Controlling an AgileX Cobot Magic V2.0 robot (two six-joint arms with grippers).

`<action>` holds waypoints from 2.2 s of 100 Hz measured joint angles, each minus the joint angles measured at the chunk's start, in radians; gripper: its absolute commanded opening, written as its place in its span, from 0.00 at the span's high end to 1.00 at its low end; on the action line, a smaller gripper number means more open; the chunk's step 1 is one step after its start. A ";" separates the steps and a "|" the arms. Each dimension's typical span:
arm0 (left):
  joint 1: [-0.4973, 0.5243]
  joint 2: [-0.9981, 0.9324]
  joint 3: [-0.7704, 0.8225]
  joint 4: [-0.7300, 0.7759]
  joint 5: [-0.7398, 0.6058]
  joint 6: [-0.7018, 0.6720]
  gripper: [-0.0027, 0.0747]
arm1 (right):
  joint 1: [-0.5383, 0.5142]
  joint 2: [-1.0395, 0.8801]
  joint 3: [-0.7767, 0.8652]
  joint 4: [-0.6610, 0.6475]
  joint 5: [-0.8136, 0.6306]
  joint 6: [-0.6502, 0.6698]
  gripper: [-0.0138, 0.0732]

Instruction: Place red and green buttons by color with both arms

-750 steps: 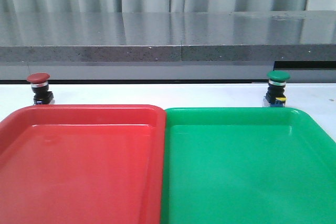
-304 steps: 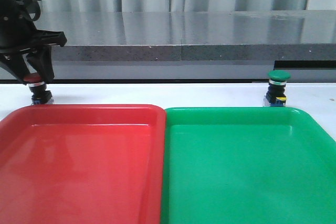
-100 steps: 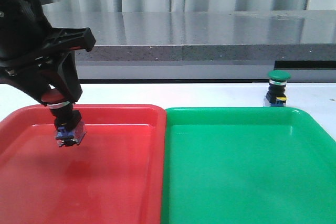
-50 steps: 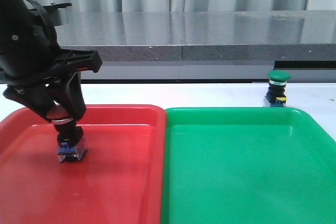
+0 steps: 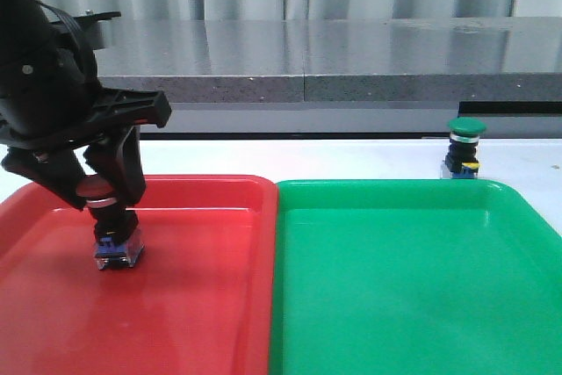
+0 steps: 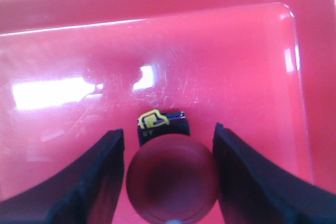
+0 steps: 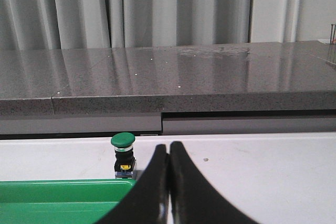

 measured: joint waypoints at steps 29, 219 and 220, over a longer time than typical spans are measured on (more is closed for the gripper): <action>0.000 0.002 -0.067 0.000 0.045 0.000 0.48 | 0.000 0.000 0.000 0.000 0.000 0.000 0.92; 0.048 -1.330 0.595 0.219 -0.164 -0.231 0.99 | 0.000 0.000 0.000 0.000 0.000 -0.003 0.92; 0.051 -1.333 0.599 0.219 -0.164 -0.234 0.99 | 0.000 0.000 0.000 0.000 0.000 -0.003 0.92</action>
